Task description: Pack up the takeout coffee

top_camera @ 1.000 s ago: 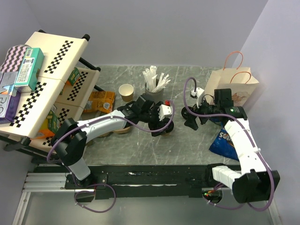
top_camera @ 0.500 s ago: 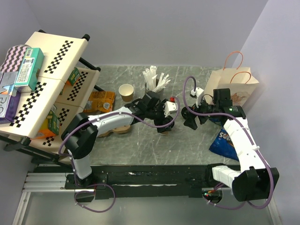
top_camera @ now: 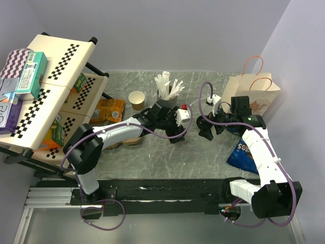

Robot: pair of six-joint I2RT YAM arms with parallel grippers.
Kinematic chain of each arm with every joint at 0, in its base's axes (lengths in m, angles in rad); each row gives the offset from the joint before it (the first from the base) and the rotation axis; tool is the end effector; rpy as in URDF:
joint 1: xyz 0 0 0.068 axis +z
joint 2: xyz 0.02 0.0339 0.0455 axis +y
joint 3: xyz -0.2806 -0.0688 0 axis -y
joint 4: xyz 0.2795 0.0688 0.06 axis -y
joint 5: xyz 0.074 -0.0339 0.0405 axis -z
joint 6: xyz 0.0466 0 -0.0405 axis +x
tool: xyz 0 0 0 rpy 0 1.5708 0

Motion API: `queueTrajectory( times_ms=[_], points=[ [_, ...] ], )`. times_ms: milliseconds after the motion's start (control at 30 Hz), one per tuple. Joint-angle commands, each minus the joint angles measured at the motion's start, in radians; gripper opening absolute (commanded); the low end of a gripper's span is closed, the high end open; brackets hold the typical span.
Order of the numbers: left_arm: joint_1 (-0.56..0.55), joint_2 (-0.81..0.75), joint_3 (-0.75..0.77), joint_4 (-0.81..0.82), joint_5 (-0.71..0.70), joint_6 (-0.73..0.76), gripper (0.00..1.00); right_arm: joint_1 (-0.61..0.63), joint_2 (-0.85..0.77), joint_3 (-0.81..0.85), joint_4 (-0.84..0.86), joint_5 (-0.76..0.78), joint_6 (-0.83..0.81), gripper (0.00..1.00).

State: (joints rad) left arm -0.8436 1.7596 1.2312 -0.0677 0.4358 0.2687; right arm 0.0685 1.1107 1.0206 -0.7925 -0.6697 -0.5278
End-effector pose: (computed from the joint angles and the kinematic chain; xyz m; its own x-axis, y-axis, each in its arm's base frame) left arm 0.2781 -0.3421 0.2348 -0.1184 0.4951 -0.8608 0.9759 0.2181 -0.0088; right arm 0.2468 0.0459 0.3142 -0.4406 -0.4260 -0.7902 -0.7743 0.6258 0.0943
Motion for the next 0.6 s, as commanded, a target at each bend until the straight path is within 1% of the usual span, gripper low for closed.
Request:
queueTrajectory(
  times_ms=[0, 67, 167, 367, 567],
  points=[
    [0.017, -0.069, 0.030, 0.019, 0.038, -0.048, 0.95, 0.005, 0.001, 0.015, 0.032, -0.008, 0.008, 1.00],
    [0.031, -0.074, 0.047, -0.010, 0.104, -0.060, 0.94, 0.004, 0.000, 0.009, 0.035, -0.008, 0.011, 1.00],
    [0.040, -0.078, 0.070, -0.029, 0.123, -0.068, 0.94, 0.005, -0.002, 0.004, 0.041, -0.005, 0.014, 1.00],
    [0.052, -0.049, 0.059, -0.040, 0.008, -0.037, 0.98, 0.005, -0.002, -0.001, 0.047, -0.005, 0.015, 1.00],
    [0.063, -0.014, 0.079, -0.069, -0.011, -0.043, 0.99, 0.004, -0.009, -0.004, 0.044, -0.002, 0.014, 1.00]
  ],
)
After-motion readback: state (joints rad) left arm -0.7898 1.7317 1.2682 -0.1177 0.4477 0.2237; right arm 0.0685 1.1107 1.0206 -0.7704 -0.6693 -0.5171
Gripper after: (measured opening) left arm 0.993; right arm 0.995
